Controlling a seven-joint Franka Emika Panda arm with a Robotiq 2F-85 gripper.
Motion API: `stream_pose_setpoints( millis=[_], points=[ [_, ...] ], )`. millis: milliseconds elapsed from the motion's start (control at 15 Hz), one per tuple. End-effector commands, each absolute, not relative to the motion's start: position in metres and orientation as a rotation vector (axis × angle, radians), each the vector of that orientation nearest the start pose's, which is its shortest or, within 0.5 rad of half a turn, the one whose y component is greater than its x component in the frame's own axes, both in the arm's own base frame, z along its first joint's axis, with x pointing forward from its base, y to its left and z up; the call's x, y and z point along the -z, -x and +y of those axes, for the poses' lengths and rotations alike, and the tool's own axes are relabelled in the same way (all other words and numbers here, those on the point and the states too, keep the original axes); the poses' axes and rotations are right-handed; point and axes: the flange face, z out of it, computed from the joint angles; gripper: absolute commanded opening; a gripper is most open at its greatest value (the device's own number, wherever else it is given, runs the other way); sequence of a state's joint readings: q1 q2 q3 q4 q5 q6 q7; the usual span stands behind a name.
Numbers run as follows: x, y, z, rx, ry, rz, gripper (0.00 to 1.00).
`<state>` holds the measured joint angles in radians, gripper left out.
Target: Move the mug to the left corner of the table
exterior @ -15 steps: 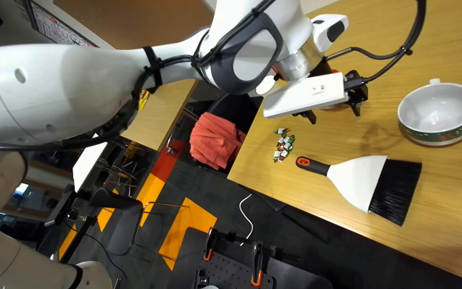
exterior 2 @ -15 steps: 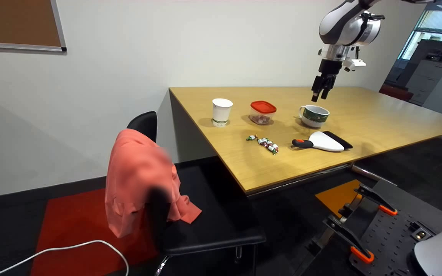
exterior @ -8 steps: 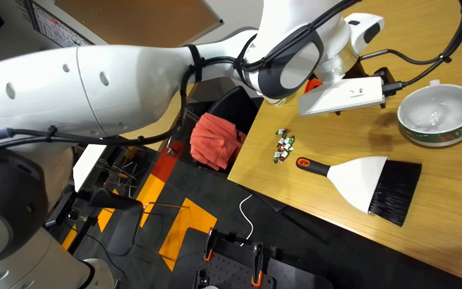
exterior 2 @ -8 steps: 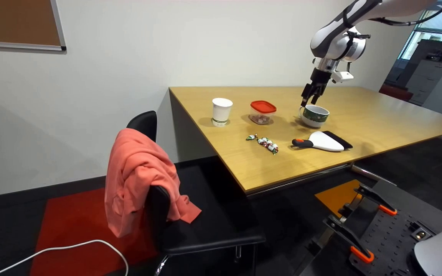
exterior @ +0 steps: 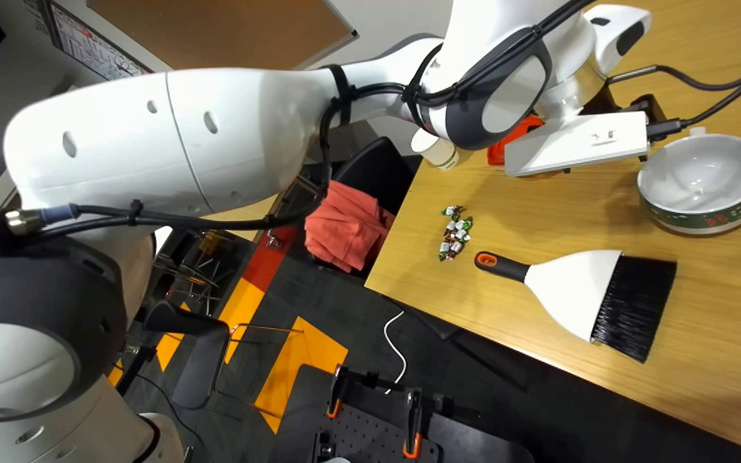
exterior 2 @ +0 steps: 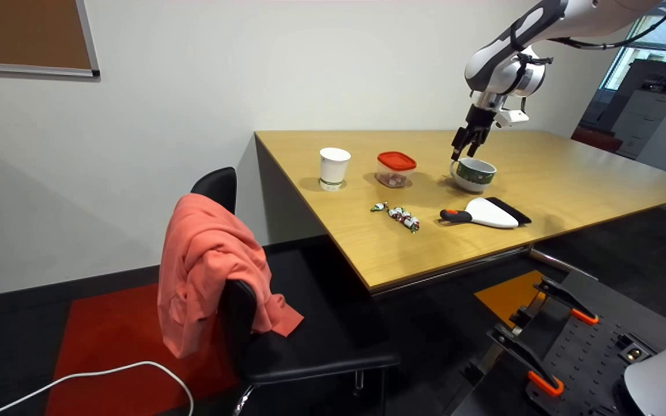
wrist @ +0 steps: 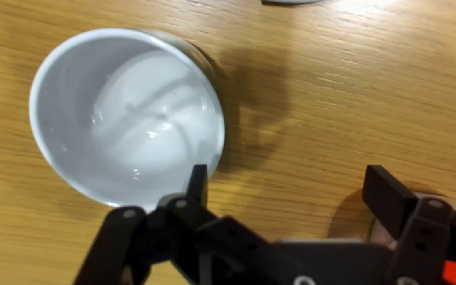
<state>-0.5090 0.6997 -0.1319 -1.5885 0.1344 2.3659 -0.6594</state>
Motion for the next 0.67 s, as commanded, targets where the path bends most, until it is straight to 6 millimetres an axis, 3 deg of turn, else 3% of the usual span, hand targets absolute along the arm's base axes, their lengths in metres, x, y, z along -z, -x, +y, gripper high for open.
stream_pose_setpoints(
  millis=[0,600],
  points=[
    [-0.232,-0.583,-0.422,0.107,3.175,0.143,1.00],
    [-0.199,-0.587,-0.427,0.092,3.172,0.177,1.00]
  ],
)
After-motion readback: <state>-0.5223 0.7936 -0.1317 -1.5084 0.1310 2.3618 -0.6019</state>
